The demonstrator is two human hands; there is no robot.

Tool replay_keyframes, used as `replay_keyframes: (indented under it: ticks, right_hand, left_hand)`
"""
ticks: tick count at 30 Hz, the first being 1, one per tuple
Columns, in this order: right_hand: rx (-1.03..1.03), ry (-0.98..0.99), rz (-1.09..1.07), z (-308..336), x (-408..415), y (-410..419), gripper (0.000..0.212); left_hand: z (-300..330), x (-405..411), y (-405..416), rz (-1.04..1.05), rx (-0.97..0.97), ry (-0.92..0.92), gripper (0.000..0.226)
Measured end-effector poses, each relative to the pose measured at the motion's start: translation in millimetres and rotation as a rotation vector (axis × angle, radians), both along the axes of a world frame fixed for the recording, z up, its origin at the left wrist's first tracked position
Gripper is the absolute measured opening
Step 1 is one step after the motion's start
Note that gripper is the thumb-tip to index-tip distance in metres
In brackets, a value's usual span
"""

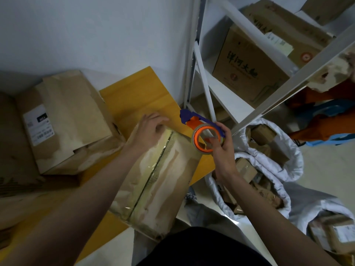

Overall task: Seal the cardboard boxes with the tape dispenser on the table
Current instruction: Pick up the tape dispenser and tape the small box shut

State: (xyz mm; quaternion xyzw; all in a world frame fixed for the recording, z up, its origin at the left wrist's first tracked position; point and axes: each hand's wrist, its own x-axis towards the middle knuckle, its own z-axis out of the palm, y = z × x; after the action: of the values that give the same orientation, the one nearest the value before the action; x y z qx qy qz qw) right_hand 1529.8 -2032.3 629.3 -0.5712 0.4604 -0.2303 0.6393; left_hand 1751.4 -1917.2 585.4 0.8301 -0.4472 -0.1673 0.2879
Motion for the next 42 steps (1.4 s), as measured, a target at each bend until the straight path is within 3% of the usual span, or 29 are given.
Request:
replay_keyframes:
  ticks: [4, 10, 14, 16, 19, 21, 28, 34, 42]
  right_hand:
    - [0.015, 0.001, -0.06, 7, -6, -14, 0.039]
    - [0.017, 0.01, -0.132, 10, -13, -35, 0.038]
    - [0.011, 0.026, -0.117, 11, -15, -44, 0.041]
    - [0.008, 0.02, -0.093, 14, -14, -45, 0.044]
    - [0.011, -0.008, -0.044, 17, -14, -45, 0.044]
    - [0.018, -0.019, -0.013, 17, -14, -46, 0.042]
    - [0.003, -0.035, 0.052, 22, -13, -47, 0.036]
    - [-0.038, 0.002, 0.098, 22, -8, -52, 0.045]
    - [-0.119, 0.079, 0.396, 21, 26, -51, 0.032]
  left_hand:
    - [-3, -46, -12, -0.132, 0.071, 0.036, 0.058]
    - [-13, -64, -28, -0.032, 0.075, 0.026, 0.026]
    - [-6, -68, -30, 0.019, 0.059, 0.099, 0.025]
    - [-1, -79, -28, 0.188, 0.058, 0.049, 0.053]
    - [8, -91, -28, 0.602, 0.235, 0.021, 0.111]
    - [11, -93, -31, 0.68, 0.37, 0.062, 0.127]
    - [18, -135, -49, 0.522, 0.484, 0.023, 0.127]
    - [19, -184, -70, 0.384, 0.494, 0.0, 0.125]
    - [7, -200, -55, 0.134, 0.41, -0.059, 0.128]
